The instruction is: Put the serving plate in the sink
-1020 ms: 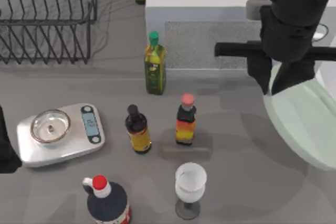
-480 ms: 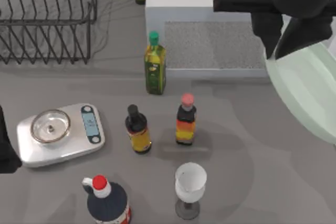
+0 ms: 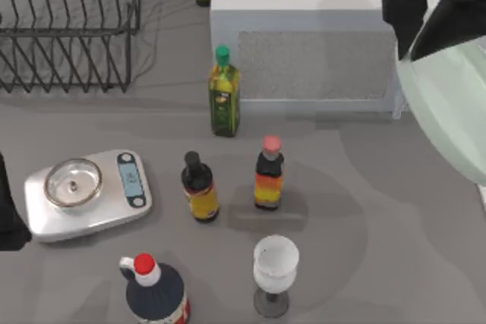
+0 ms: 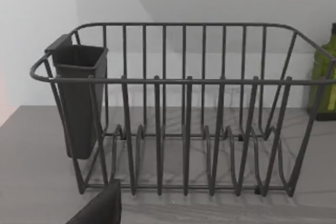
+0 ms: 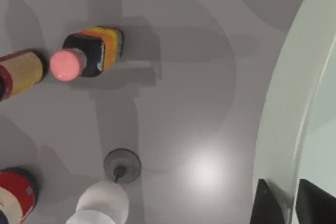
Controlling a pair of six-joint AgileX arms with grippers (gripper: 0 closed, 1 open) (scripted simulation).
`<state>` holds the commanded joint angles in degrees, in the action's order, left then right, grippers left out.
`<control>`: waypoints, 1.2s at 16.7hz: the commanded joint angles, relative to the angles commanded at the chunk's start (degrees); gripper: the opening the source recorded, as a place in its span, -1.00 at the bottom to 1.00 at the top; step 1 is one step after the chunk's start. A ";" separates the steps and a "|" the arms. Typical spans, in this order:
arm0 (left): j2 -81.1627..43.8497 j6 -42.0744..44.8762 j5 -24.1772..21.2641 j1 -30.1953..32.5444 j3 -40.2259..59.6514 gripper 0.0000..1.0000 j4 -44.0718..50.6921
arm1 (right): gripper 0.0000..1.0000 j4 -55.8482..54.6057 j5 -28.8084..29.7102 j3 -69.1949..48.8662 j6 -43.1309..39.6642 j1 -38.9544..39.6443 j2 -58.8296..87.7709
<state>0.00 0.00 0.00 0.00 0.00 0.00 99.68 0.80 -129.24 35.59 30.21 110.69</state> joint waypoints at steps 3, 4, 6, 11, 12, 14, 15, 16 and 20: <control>0.00 0.00 0.00 0.00 0.00 1.00 0.00 | -1.00 -0.27 -0.79 -7.56 -2.33 -7.45 3.37; 0.00 0.00 0.00 0.00 0.00 1.00 0.00 | -1.00 -0.39 -1.08 -10.56 -3.84 -10.26 5.43; 0.00 0.00 0.00 0.00 0.00 1.00 0.00 | -1.00 -0.78 -1.63 -16.87 -7.86 -15.98 10.81; 0.00 0.00 0.00 0.00 0.00 1.00 0.00 | -1.00 -0.76 -1.56 -30.27 -22.31 -28.66 26.93; 0.00 0.00 0.00 0.00 0.00 1.00 0.00 | -1.00 -0.52 -1.36 -32.08 -25.43 -30.40 30.21; 0.00 0.00 0.00 0.00 0.00 1.00 0.00 | -1.00 -0.02 -1.01 -34.77 -31.20 -32.75 36.46; 0.00 0.00 0.00 0.00 0.00 1.00 0.00 | -1.00 0.26 -0.85 -35.70 -33.66 -33.50 39.17; 0.00 0.00 0.00 0.00 0.00 1.00 0.00 | -1.00 0.54 -0.68 -36.36 -35.69 -34.07 41.36; 0.00 0.00 0.00 0.00 0.00 1.00 0.00 | -1.00 1.11 -0.27 -37.06 -38.91 -34.93 44.63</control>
<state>0.00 0.00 0.00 0.00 0.00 0.00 100.80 0.53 -166.30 -3.32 -4.72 155.32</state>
